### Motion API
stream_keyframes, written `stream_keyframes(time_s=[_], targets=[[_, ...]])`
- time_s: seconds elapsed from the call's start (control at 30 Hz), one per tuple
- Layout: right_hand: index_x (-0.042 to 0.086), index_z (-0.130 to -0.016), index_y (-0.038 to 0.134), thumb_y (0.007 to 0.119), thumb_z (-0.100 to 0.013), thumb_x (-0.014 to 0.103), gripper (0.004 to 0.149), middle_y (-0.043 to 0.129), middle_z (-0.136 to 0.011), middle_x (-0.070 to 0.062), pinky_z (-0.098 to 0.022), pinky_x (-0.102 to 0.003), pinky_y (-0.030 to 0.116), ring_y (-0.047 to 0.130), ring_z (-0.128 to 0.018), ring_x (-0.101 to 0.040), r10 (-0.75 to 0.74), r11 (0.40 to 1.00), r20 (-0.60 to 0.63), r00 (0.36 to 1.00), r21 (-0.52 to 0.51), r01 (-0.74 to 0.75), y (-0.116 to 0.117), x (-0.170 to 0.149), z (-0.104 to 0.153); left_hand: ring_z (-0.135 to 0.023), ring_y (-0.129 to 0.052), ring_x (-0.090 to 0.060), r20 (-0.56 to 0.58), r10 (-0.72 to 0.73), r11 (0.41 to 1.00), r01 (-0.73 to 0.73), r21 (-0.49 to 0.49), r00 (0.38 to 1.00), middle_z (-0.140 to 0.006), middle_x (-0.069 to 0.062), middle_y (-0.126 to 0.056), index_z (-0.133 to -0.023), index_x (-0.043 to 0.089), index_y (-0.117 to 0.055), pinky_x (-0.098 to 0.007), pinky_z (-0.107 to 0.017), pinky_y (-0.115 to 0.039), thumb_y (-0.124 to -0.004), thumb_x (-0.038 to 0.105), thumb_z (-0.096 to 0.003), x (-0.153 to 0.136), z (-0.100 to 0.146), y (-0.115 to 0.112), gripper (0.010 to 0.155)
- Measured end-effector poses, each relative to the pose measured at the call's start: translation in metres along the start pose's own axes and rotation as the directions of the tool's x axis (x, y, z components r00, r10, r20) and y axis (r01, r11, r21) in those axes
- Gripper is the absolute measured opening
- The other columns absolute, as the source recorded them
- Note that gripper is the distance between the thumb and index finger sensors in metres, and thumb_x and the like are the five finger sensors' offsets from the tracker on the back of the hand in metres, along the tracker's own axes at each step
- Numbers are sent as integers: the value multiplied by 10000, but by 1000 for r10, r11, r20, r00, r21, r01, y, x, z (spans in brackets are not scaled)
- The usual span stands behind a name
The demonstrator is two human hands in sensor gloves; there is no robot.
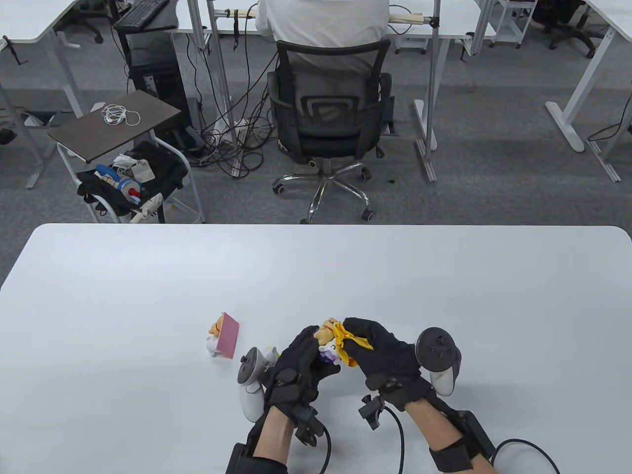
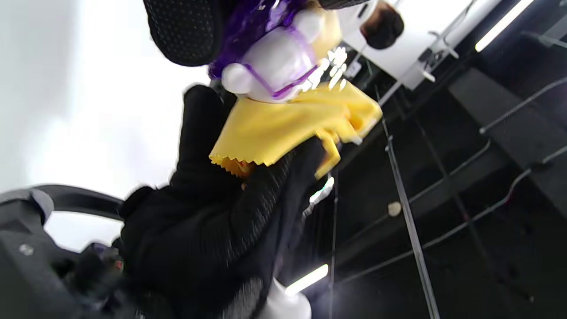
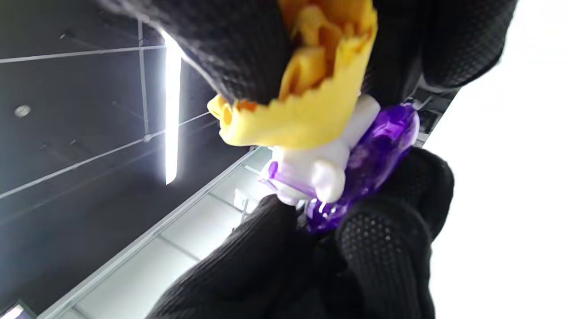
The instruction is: Dust the small ornaments
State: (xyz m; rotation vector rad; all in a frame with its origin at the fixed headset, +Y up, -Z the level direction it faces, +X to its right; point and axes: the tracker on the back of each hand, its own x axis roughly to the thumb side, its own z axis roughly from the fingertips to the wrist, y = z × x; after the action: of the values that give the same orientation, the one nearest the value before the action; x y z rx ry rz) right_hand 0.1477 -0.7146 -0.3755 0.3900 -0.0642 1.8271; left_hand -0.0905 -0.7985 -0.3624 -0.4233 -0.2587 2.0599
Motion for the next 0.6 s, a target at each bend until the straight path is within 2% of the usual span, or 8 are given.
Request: stream_keyframes(time_s=[0.1, 0.2, 0.27, 0.33, 0.4, 0.47, 0.53, 0.6], targets=[[150, -939, 755, 864, -480, 280, 490, 799, -800, -151, -514, -551, 852, 936, -732, -440, -152, 988, -88, 985, -45, 148, -9, -11, -2, -1054, -576, -347, 37, -153, 988, 154, -33, 988, -1144, -126, -544, -1084, 136, -236, -406, -718, -712, -623, 354, -632, 8, -2, -2, 634], [131, -936, 753, 865, -479, 275, 492, 798, -793, -163, -475, -533, 891, 940, -705, -460, -233, 972, -138, 963, -58, 227, -12, -9, -2, -1040, -599, -263, 90, -333, 942, 334, -6, 939, -1141, -36, -585, -1097, 222, -289, -381, -702, -713, -731, 359, -604, 16, -3, -8, 676], [126, -932, 758, 868, -476, 275, 491, 804, -785, -165, -453, -521, 912, 953, -689, -458, -256, 967, -148, 955, -57, 250, -13, -7, -2, -992, -667, -232, 127, -407, 913, 408, 20, 904, -1122, 6, -631, -1096, 240, -314, -372, -693, -723, -753, 383, -596, 21, -2, -9, 680], [125, -937, 755, 866, -480, 276, 494, 803, -788, -165, -452, -522, 902, 955, -686, -457, -259, 966, -140, 956, -33, 257, -11, -6, -2, -928, -718, -202, 147, -396, 918, 394, 42, 906, -1097, 4, -680, -1098, 233, -351, -377, -692, -722, -763, 402, -599, 24, 0, -7, 669], [124, -944, 760, 868, -482, 276, 498, 810, -791, -161, -462, -537, 864, 955, -681, -446, -166, 986, -100, 981, -18, 165, -9, -2, -2, -891, -725, -215, 144, -378, 926, 374, 56, 915, -1076, -49, -698, -1104, 210, -364, -404, -686, -708, -758, 385, -605, 25, 1, -5, 659], [127, -959, 761, 863, -485, 265, 504, 812, -807, -157, -514, -571, 807, 916, -737, -446, 72, 997, -16, 997, -14, -72, -5, 7, -1, -857, -708, -242, 109, -410, 911, 400, 102, 906, -1043, -114, -687, -1104, 175, -355, -438, -671, -677, -750, 371, -609, 28, 4, -2, 663], [168, -957, 782, 869, -479, 279, 498, 824, -818, -126, -572, -598, 748, 866, -812, -425, 277, 961, 129, 952, -50, -273, 0, 21, 5, -839, -708, -246, 73, -532, 838, 513, 183, 843, -1023, -134, -688, -1101, 159, -350, -449, -659, -675, -745, 374, -607, 32, 7, 0, 668], [212, -941, 816, 892, -472, 286, 481, 841, -824, -102, -619, -624, 686, 813, -872, -398, 344, 936, 230, 910, -8, -352, 8, 33, 7, -826, -718, -240, 41, -650, 741, 621, 255, 759, -995, -141, -703, -1096, 145, -348, -449, -649, -684, -725, 395, -604, 36, 10, -2, 669]])
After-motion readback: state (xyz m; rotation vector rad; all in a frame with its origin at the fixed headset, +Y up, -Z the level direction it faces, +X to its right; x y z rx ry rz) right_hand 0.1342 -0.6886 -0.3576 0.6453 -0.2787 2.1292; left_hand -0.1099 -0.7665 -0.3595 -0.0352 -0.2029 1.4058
